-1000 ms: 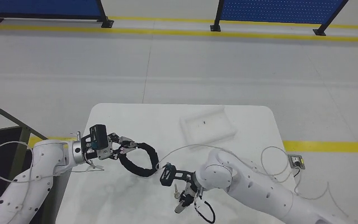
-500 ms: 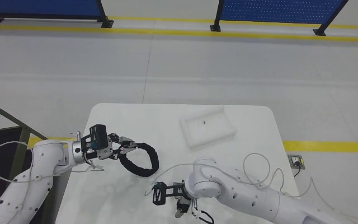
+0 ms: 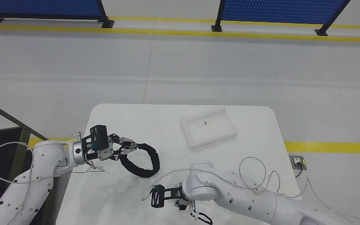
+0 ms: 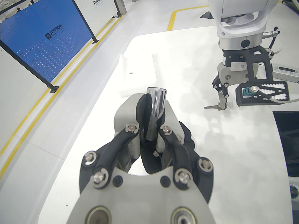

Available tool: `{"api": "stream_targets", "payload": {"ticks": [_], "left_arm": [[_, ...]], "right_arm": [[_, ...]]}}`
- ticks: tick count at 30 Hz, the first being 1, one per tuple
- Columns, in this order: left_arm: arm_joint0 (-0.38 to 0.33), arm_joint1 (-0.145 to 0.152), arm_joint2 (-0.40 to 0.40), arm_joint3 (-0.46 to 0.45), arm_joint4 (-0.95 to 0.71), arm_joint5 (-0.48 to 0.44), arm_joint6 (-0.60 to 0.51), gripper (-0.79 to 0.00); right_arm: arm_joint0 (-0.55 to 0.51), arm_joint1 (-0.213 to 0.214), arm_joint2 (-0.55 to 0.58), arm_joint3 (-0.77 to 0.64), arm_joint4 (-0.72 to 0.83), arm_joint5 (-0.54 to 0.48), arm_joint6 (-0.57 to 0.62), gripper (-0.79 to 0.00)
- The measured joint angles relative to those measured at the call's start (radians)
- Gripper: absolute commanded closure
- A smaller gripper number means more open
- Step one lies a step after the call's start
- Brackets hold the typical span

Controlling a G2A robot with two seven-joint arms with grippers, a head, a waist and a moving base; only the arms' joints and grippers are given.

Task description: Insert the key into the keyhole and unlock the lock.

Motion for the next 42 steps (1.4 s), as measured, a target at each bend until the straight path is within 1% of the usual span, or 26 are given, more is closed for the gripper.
{"api": "stream_targets", "payload": {"ticks": [7, 15, 16, 19, 20, 21, 32, 38, 42], "left_arm": [[0.0, 0.0, 0.0, 0.0, 0.0, 0.0, 0.0, 0.0], [0.0, 0.0, 0.0, 0.0, 0.0, 0.0, 0.0, 0.0], [0.0, 0.0, 0.0, 0.0, 0.0, 0.0, 0.0, 0.0], [0.0, 0.0, 0.0, 0.0, 0.0, 0.0, 0.0, 0.0], [0.0, 0.0, 0.0, 0.0, 0.0, 0.0, 0.0, 0.0], [0.0, 0.0, 0.0, 0.0, 0.0, 0.0, 0.0, 0.0], [0.0, 0.0, 0.0, 0.0, 0.0, 0.0, 0.0, 0.0], [0.0, 0.0, 0.0, 0.0, 0.0, 0.0, 0.0, 0.0], [0.0, 0.0, 0.0, 0.0, 0.0, 0.0, 0.0, 0.0]], "right_arm": [[0.003, -0.014, -0.005, 0.023, -0.032, 0.012, -0.007, -0.222], [0.003, -0.028, -0.005, 0.058, -0.035, 0.004, -0.006, -0.212], [0.003, -0.03, -0.005, 0.061, -0.034, 0.004, -0.005, -0.197], [0.003, -0.034, -0.003, 0.069, -0.029, 0.002, -0.002, -0.086], [0.003, -0.035, -0.002, 0.071, -0.029, 0.002, -0.002, -0.018], [0.002, -0.036, 0.0, 0.071, -0.029, 0.001, -0.001, 0.0], [-0.014, -0.036, 0.021, 0.065, -0.028, -0.011, -0.004, 0.0], [-0.028, -0.026, 0.05, 0.035, -0.02, -0.025, -0.016, 0.0], [-0.048, -0.012, 0.087, -0.001, -0.02, -0.015, -0.033, 0.0]]}}
